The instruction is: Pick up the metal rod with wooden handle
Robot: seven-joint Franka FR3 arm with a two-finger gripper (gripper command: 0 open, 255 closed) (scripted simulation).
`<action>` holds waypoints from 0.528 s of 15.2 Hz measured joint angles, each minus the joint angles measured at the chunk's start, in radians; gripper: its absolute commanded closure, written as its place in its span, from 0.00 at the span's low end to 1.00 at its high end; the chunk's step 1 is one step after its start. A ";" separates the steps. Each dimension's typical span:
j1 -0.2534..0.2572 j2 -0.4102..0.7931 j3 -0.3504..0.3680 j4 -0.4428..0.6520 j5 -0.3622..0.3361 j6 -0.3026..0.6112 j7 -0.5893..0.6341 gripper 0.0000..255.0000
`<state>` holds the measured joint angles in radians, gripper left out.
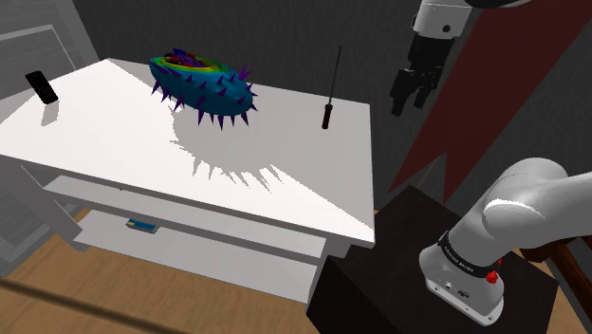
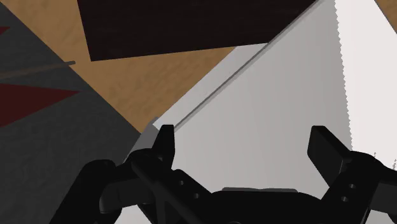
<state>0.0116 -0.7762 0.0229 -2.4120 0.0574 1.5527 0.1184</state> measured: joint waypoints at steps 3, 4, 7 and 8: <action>-0.003 0.018 -0.002 -0.016 -0.005 0.057 -0.006 0.00; -0.006 0.035 -0.006 -0.023 -0.010 0.099 -0.013 0.00; -0.012 0.078 -0.012 -0.067 -0.020 0.247 -0.027 0.00; -0.014 0.099 -0.013 -0.066 -0.022 0.289 -0.030 0.00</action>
<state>-0.0026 -0.6770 0.0098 -2.4777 0.0352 1.8419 0.0882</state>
